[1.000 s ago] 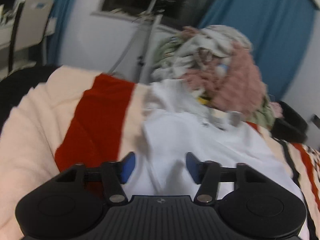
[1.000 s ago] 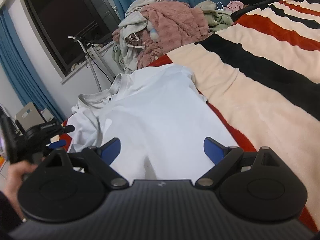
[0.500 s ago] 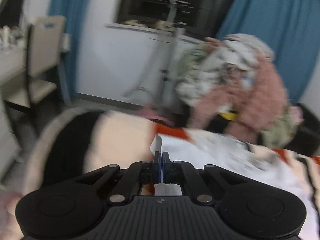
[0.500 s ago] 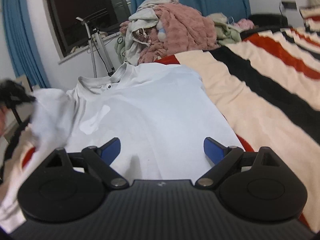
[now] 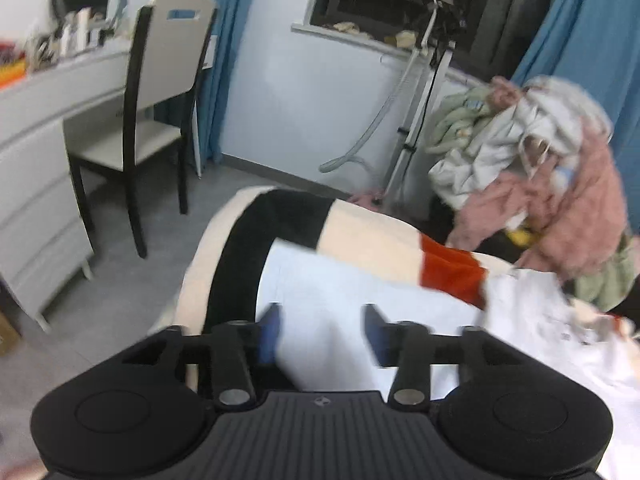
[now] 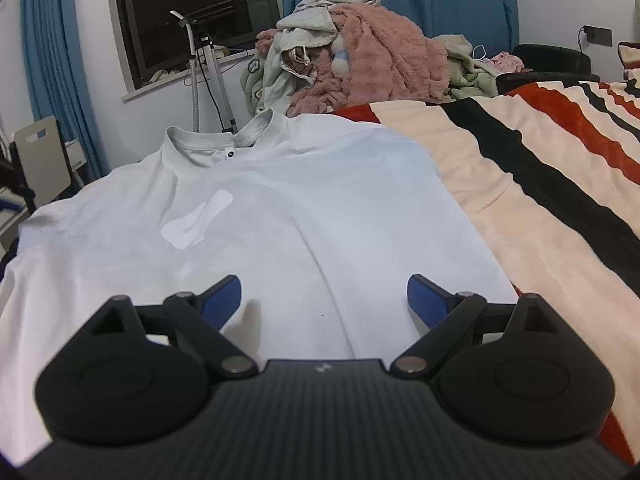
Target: Fold clothes
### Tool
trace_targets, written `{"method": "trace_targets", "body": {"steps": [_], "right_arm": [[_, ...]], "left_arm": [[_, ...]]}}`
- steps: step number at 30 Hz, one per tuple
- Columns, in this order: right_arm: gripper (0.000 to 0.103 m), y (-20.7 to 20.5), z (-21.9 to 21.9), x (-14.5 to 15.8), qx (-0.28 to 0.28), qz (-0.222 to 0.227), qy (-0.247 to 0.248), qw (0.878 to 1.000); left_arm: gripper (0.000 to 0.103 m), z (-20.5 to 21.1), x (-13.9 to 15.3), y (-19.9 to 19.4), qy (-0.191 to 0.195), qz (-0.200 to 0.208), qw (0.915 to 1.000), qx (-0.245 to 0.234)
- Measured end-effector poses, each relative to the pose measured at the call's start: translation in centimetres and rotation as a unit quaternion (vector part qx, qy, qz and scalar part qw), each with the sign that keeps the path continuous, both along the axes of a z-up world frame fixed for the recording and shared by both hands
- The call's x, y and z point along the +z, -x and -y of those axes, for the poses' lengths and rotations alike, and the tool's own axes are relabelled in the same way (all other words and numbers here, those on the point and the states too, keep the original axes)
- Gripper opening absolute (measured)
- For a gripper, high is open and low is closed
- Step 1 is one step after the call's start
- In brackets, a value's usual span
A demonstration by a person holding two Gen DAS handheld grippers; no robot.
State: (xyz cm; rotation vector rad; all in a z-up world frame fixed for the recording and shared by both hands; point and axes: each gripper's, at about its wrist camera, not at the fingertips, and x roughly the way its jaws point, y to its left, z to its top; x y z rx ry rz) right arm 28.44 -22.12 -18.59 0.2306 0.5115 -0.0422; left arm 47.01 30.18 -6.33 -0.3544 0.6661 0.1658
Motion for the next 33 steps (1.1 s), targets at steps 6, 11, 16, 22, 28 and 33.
{"method": "trace_targets", "body": {"steps": [6,11,16,22,28,33], "right_arm": [[0.091,0.7,0.3,0.5,0.000,0.006,-0.014,1.000],[0.091,1.4,0.4,0.9,0.006,0.008,-0.021,1.000],[0.091,1.6,0.5,1.0,0.006,0.009,-0.025,1.000],[0.091,0.9,0.4,0.4,0.006,0.002,-0.028,1.000],[0.091,0.6,0.0,0.3,0.011,-0.003,-0.031,0.999],[0.091,0.9,-0.2,0.5,0.015,-0.001,-0.029,0.999]], "left_arm": [[0.065,-0.5,-4.1,11.6,0.208,-0.014,0.9778,-0.019],[0.065,0.6,-9.0,12.6,0.294,-0.054,0.9542,0.013],[0.078,1.0,-10.0,12.5,0.323,-0.003,0.9450,0.048],[0.049,0.1,-9.2,14.3,0.330,0.030,0.9404,0.078],[0.044,1.3,-7.2,15.4,0.319,0.039,0.9467,0.021],[0.045,4.8,-7.9,10.1,0.303,0.010,0.9528,0.015]]}}
